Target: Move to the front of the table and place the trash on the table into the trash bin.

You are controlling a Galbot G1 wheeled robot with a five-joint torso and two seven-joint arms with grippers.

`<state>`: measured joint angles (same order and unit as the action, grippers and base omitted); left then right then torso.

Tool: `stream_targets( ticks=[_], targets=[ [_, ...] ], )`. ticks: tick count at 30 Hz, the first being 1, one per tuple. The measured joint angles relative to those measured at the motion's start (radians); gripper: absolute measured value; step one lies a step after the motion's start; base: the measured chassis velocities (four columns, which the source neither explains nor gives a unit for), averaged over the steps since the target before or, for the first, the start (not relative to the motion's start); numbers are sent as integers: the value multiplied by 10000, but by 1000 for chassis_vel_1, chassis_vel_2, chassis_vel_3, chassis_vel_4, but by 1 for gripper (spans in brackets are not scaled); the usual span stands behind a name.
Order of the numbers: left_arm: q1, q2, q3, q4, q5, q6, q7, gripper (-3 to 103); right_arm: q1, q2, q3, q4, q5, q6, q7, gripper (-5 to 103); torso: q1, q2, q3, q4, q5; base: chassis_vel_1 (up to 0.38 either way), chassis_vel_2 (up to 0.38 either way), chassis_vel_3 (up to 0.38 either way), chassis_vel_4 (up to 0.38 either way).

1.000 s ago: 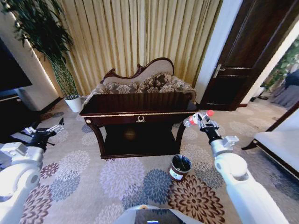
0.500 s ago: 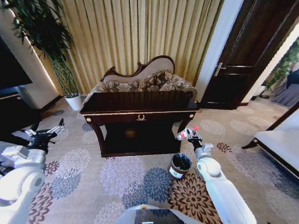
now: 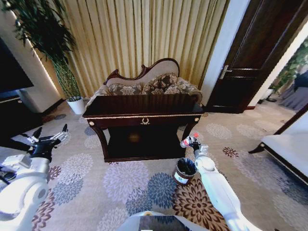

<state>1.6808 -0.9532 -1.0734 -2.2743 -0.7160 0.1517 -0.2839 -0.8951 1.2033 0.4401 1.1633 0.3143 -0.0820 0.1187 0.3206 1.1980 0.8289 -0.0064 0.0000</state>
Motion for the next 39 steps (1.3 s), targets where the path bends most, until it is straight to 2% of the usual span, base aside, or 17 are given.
stream_targets(
  ticks=[3,5,10,14,21,22,23,28,38,39],
  targets=[
    [134,26,-159,-40,1,1,-4,100,296,-90,31,-909,-488,264,0,31,0,-1,1,-3,0,0,0,0,0],
    [232,59,-280,-20,-5,-44,-5,100,727,-136,97,-2002,-1091,740,0,31,1,-1,1,-7,4,0,0,0,0],
    [315,32,-320,30,-16,-216,0,100,1561,-186,208,-3568,-1906,1303,0,31,0,-1,0,-1,1,0,0,0,0],
    [383,-6,-315,36,-20,-286,3,100,1845,-263,304,-4159,-2368,1368,-1,31,1,0,1,3,0,0,0,0,0],
    [409,102,-413,172,-36,-289,20,100,962,-416,633,-3808,-2790,743,0,31,0,1,0,-10,2,0,0,0,0],
    [364,133,-367,218,-39,-292,23,100,767,-263,756,-3766,-2645,855,1,31,-1,2,-1,-11,-2,0,0,0,0],
    [209,150,-177,308,-37,-306,30,100,622,49,833,-3760,-2439,1068,0,31,-1,2,0,1,3,0,0,0,0],
    [99,153,158,356,20,-352,49,100,686,416,830,-3899,-2409,1213,-1,30,0,1,0,-1,1,0,0,0,0],
    [167,426,-14,163,-71,-387,57,100,904,492,799,-3935,-2938,1199,1,30,0,1,0,-2,0,0,0,0,0],
    [168,450,-59,167,-105,-390,56,100,915,481,791,-3934,-3023,1189,1,35,0,1,0,-2,0,0,0,0,0]
  ],
)
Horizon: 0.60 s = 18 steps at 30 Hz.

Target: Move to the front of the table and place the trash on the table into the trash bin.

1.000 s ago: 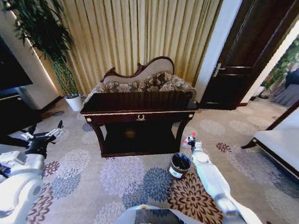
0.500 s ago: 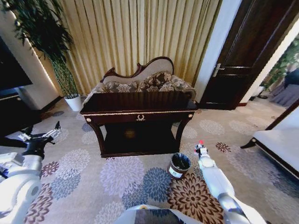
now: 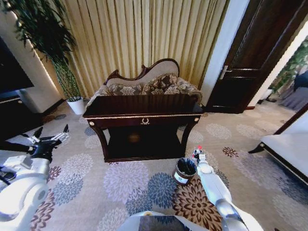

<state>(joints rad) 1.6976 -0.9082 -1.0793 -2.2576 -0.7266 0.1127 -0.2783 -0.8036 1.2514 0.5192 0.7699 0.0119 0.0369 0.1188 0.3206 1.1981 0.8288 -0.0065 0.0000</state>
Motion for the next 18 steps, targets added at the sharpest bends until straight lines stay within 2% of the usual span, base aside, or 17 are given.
stream_targets(
  ticks=[2,5,6,8,9,12,14,17,18],
  targets=[
    [0,3,-4,6,-3,-2,0,100,3,-2,-2,0,-16,-2,0,35,0,0,0,0,0,0,0,0,0],
    [-20,-19,47,29,-5,-86,-32,100,1,3,-28,20,-73,-6,1,51,0,0,0,1,-1,0,0,0,0],
    [-20,-19,47,29,-5,-86,-32,100,1,3,-28,20,-73,-6,1,51,0,0,0,1,-1,0,0,0,0],
    [-23,-19,80,31,-11,-154,-39,100,-22,37,-29,30,-88,-7,1,62,0,0,0,0,0,0,0,0,0],
    [-23,-19,80,31,-11,-154,-39,100,-22,37,-29,30,-88,-7,1,62,0,0,0,0,0,0,0,0,0],
    [-66,48,83,10,-35,-168,-39,100,-48,77,-16,43,-77,-7,1,79,0,0,0,0,0,0,0,0,0],
    [-73,59,85,0,-41,-168,-39,100,-50,80,-15,47,-76,-7,1,79,0,0,0,0,0,0,0,0,0],
    [-87,96,100,-36,-55,-171,-60,100,-67,85,-4,159,-40,-6,1,94,0,-1,0,0,1,0,0,0,0],
    [-87,96,100,-36,-55,-171,-60,100,-67,85,-4,159,-40,-6,1,94,0,-1,0,0,1,0,0,0,0]
  ],
)
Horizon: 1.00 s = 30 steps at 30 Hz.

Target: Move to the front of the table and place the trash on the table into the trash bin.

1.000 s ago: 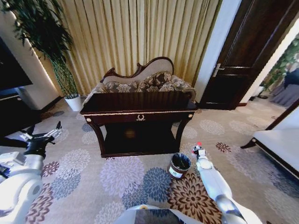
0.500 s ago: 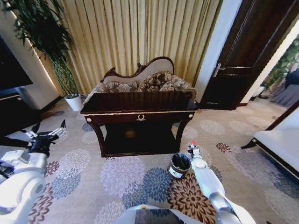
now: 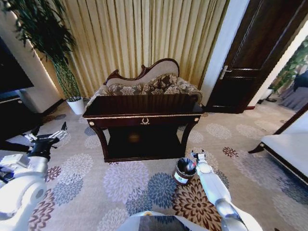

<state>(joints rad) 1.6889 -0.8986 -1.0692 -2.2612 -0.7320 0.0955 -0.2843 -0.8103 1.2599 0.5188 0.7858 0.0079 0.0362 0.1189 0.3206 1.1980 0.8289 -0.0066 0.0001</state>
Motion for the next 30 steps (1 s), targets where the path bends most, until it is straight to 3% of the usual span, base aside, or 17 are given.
stream_targets(
  ticks=[4,8,11,12,18,20,30],
  targets=[
    [-36,-11,8,-3,-9,-5,-36,100,-441,-72,-70,1147,742,14,0,100,0,-2,1,-1,1,0,0,0,0],
    [-170,-141,219,-46,65,12,-209,100,-1950,-106,-211,4994,1450,72,2,100,0,-1,-1,3,-3,0,0,0,0],
    [-190,-164,286,-65,113,22,-229,100,-2511,-106,-302,6373,1840,-47,2,100,0,-1,-1,-4,-1,0,0,0,0],
    [-206,-177,336,-97,162,28,-233,100,-3050,-116,-424,7815,2127,-259,0,100,0,-1,-1,-1,-2,0,0,0,0],
    [-208,-139,422,-174,232,47,-271,100,-4116,-372,-694,10157,1817,-385,-1,100,0,0,-2,-1,-1,0,0,0,0],
    [-206,-160,495,-280,265,74,-334,100,-4710,-600,-811,11698,2117,-695,-2,100,0,0,-1,-1,-1,0,0,0,0],
    [-294,-47,552,-405,268,232,-398,100,-5461,-790,-680,12952,2246,-1006,-2,100,0,0,0,-1,0,0,0,0,0]
  ],
)
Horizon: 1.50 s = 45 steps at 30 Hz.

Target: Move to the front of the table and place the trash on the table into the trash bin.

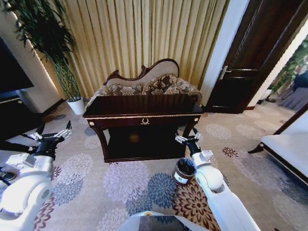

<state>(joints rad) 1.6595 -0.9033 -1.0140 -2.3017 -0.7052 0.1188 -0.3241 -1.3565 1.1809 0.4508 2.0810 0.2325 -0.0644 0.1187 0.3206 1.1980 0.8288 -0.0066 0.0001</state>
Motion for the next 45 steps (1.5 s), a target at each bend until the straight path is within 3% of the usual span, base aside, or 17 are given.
stream_targets(
  ticks=[13,45],
  targets=[
    [-201,66,232,186,-3,29,14,100,105,-15,138,-630,-16,387,1,100,4,-1,2,0,0,101,-100,-97,104],
    [-211,-51,362,203,-5,47,61,100,465,61,89,-1448,-61,905,0,100,-9,8,-5,3,-2,304,-292,-300,303]
  ],
)
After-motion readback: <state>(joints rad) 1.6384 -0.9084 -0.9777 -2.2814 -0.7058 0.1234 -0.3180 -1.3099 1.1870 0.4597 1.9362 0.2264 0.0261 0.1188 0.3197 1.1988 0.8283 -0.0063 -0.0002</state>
